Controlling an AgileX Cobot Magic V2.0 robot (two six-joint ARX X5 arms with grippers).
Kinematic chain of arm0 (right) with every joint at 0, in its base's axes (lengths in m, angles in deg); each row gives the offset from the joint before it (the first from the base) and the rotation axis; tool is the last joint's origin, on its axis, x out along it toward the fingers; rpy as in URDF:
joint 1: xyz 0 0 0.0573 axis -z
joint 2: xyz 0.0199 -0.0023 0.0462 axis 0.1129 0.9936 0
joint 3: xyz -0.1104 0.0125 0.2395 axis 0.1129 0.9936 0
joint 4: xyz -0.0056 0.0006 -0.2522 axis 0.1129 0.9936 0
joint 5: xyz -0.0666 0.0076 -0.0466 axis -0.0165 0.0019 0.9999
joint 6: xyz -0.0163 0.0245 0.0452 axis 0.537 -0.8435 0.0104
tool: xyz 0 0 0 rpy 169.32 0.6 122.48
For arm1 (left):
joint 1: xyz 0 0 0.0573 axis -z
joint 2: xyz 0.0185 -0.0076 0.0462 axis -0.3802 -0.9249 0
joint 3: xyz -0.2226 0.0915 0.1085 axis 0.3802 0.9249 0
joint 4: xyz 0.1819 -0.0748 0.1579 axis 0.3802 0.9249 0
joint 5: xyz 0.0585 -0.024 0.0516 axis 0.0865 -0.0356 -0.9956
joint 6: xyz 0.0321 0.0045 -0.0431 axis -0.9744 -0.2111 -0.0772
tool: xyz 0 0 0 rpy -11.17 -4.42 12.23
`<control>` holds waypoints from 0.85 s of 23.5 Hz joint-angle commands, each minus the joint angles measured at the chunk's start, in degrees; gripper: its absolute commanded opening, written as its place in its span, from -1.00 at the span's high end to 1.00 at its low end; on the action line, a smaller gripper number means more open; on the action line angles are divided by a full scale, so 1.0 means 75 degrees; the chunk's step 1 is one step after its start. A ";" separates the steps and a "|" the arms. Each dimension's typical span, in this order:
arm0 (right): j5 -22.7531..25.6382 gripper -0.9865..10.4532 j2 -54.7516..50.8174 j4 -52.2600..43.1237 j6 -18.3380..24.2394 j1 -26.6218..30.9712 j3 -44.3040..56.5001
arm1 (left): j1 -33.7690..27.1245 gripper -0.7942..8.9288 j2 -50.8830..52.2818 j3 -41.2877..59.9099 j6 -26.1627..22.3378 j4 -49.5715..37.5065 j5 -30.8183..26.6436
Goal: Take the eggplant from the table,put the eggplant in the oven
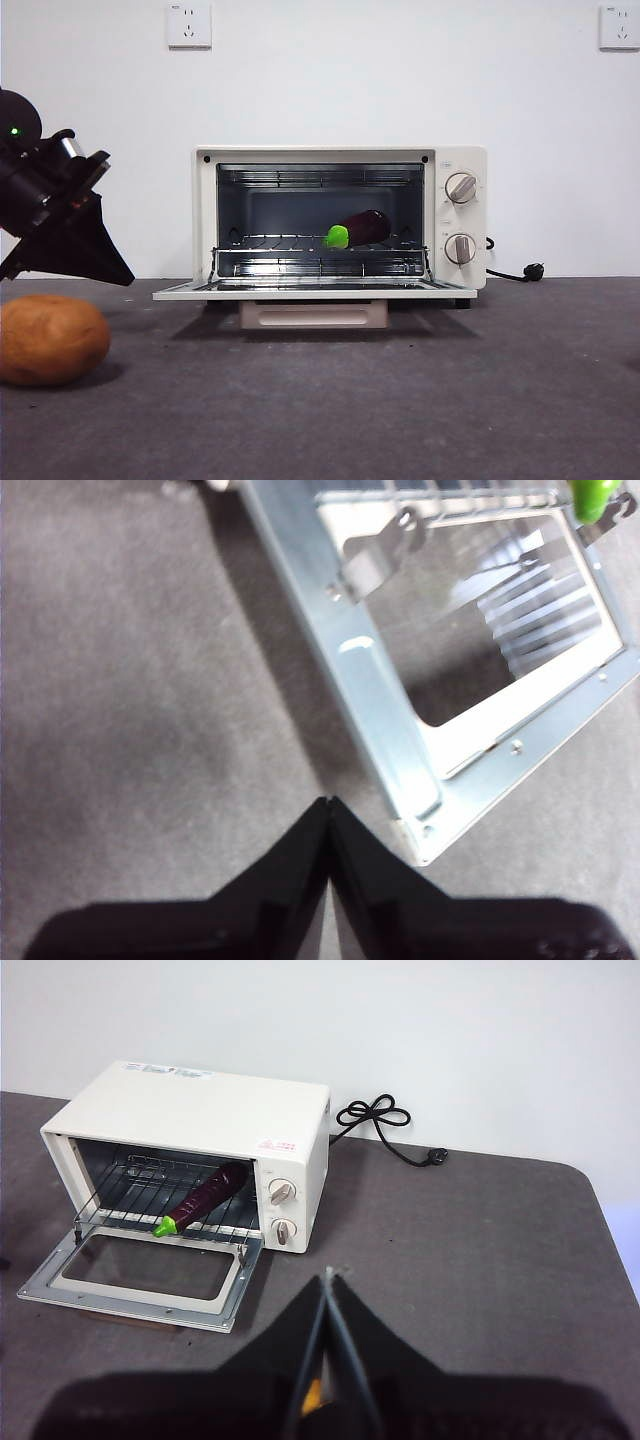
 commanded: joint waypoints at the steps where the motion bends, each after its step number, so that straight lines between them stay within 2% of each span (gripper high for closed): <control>1: 0.0023 0.84 -0.0026 0.0154 -0.0169 -0.0009 0.0000 | -0.0009 0.85 -0.0070 0.0195 0.0236 -0.0329 0.0254; 4: 0.0023 0.84 -0.0026 0.0154 -0.0195 -0.0009 0.0000 | 0.0015 0.85 -0.0131 0.0315 0.0402 -0.0629 0.0423; 20: 0.0026 0.84 -0.0026 0.0160 -0.0242 -0.0006 0.0000 | 0.0525 0.85 -0.1061 0.0315 0.0361 -0.0871 0.0816</control>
